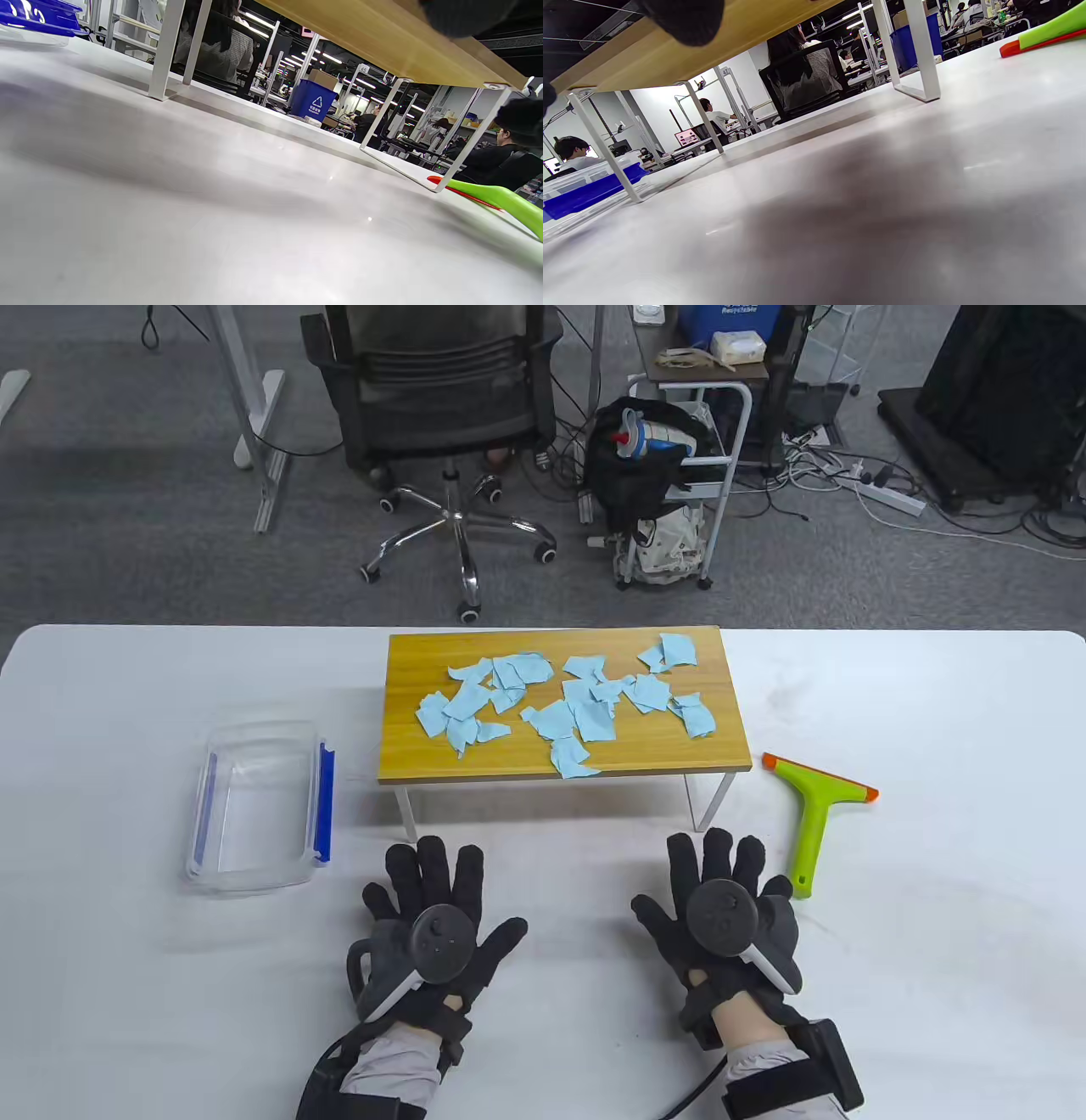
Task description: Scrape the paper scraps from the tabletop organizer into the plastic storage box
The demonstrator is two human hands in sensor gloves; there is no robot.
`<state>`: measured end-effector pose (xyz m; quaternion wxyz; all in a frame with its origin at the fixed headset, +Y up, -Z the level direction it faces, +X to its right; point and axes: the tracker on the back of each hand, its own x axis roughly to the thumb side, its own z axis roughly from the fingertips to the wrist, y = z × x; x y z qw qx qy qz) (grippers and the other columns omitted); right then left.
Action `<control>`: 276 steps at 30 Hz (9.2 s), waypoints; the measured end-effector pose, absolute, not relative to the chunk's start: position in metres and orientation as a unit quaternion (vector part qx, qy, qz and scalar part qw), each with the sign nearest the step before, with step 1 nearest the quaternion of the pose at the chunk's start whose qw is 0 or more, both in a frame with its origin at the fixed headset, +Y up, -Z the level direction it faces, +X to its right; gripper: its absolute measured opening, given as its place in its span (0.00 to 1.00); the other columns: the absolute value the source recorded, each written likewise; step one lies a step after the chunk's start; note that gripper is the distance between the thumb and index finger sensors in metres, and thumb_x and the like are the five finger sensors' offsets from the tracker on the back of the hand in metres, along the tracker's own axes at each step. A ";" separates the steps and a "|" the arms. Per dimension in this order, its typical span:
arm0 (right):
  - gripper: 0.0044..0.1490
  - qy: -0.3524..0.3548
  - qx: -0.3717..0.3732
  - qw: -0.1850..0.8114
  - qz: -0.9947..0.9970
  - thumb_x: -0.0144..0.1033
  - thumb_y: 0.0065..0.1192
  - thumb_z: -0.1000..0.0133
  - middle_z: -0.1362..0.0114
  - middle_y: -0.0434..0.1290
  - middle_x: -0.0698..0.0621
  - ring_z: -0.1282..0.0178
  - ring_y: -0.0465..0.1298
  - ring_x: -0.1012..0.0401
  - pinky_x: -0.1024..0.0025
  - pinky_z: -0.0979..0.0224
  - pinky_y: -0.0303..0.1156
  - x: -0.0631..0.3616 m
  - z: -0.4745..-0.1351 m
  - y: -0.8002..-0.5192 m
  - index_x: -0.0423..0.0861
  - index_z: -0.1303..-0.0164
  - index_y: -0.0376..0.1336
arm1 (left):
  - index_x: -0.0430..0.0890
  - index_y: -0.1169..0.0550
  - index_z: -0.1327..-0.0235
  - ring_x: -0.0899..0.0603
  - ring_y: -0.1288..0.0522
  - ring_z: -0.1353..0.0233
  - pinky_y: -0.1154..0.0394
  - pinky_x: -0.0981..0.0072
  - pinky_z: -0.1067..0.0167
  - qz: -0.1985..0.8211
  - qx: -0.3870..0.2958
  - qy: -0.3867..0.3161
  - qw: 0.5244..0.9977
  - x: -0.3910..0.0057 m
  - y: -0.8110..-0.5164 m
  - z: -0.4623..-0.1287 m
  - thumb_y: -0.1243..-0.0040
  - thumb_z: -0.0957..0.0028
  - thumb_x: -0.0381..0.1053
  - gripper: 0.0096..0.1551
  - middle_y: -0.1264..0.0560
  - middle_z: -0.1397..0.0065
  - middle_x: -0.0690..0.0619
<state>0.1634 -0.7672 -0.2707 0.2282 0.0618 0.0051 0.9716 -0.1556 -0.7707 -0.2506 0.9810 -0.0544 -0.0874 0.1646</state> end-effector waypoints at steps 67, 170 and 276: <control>0.52 0.118 -0.294 0.248 0.916 0.51 0.67 0.44 0.24 0.52 0.20 0.32 0.57 0.19 0.20 0.39 0.59 0.295 -0.371 -0.752 0.29 0.25 0.50 | 0.59 0.62 0.18 0.29 0.79 0.20 0.70 0.18 0.34 0.189 -0.075 -0.087 0.975 -0.157 -0.768 -0.255 0.55 0.43 0.79 0.53 0.74 0.16 0.42; 0.37 0.100 0.305 -0.081 0.944 0.21 0.76 0.52 0.31 0.69 0.43 0.30 0.68 0.36 0.18 0.29 0.49 -0.024 -0.442 -0.559 0.48 0.33 0.61 | 0.58 0.61 0.18 0.28 0.78 0.20 0.70 0.18 0.34 0.216 -0.088 -0.080 0.969 -0.162 -0.769 -0.259 0.55 0.41 0.78 0.51 0.73 0.16 0.42; 0.39 0.015 0.162 -0.115 0.980 0.33 0.76 0.52 0.34 0.73 0.44 0.44 0.78 0.42 0.41 0.42 0.74 0.026 -0.470 -0.574 0.53 0.31 0.61 | 0.57 0.60 0.18 0.27 0.77 0.20 0.69 0.18 0.34 0.239 -0.097 -0.078 0.963 -0.165 -0.770 -0.262 0.56 0.41 0.77 0.50 0.73 0.16 0.41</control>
